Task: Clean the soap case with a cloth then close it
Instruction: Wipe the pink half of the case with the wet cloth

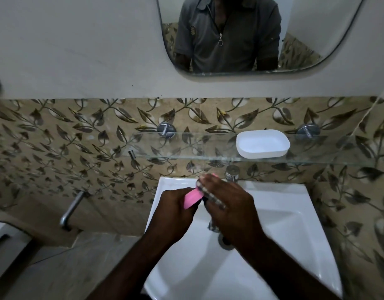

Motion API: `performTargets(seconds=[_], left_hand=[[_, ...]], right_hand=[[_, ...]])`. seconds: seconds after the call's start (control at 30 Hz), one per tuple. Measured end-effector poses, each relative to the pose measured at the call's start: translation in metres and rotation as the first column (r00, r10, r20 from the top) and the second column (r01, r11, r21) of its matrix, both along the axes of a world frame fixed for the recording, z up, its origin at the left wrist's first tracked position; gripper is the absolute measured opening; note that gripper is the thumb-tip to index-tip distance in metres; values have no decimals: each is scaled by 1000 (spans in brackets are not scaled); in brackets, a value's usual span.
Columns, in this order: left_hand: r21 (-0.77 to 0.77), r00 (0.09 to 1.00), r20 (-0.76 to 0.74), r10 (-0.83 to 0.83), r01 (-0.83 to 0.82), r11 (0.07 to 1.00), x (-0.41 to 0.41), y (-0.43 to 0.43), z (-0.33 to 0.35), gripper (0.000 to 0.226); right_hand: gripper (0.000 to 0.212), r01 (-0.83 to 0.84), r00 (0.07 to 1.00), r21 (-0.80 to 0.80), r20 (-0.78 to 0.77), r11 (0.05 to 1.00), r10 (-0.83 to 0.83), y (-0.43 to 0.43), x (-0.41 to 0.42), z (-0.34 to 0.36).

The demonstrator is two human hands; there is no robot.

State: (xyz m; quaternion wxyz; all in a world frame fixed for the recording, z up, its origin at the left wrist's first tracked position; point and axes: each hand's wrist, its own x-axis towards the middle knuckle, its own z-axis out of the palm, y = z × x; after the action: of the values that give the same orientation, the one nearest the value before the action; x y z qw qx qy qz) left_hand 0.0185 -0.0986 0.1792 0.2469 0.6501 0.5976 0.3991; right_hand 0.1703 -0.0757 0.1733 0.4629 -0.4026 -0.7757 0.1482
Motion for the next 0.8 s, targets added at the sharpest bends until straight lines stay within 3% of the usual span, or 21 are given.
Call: performTargets(seconds=[0.1, 0.17, 0.3, 0.33, 0.4, 0.47, 0.53, 0.6, 0.67, 0.73, 0.8], left_hand=[[-30, 1000, -21, -18, 17, 999, -1, 0, -1, 23], [-6, 999, -12, -35, 35, 999, 1, 0, 2, 34], [15, 1000, 25, -12, 12, 1000, 0, 0, 1, 43], [4, 1000, 17, -12, 12, 1000, 2, -1, 1, 40], [-23, 1000, 2, -26, 26, 999, 3, -3, 3, 25], [-22, 1000, -2, -28, 28, 999, 5, -4, 5, 28], [-20, 1000, -6, -30, 30, 999, 5, -3, 5, 28], [-9, 999, 15, -49, 49, 999, 2, -1, 4, 34], [-2, 999, 23, -49, 49, 999, 1, -3, 3, 41], [-26, 999, 22, -40, 40, 999, 1, -5, 3, 20], [-51, 999, 51, -18, 21, 998, 1, -7, 2, 8]], right_hand=[[44, 150, 976, -222, -122, 963, -180, 12, 6, -1], [43, 143, 985, -120, -76, 982, -153, -1, -4, 2], [39, -38, 999, 109, 29, 993, 35, -18, -7, 1], [41, -16, 1000, 74, -6, 997, 17, -11, -1, -3], [45, 71, 981, -181, -167, 981, -102, 6, 11, -8], [42, 134, 962, -351, -180, 927, -207, 12, 14, -8], [43, 167, 980, -192, -78, 967, -185, 1, 4, -4], [47, 82, 997, 8, -3, 997, -82, -16, -5, -1], [49, -1, 999, 55, 38, 998, -1, -17, -3, -2], [45, 40, 996, -126, -75, 991, -50, -3, 8, -6], [37, 42, 969, -437, -201, 898, -143, 13, 19, -5]])
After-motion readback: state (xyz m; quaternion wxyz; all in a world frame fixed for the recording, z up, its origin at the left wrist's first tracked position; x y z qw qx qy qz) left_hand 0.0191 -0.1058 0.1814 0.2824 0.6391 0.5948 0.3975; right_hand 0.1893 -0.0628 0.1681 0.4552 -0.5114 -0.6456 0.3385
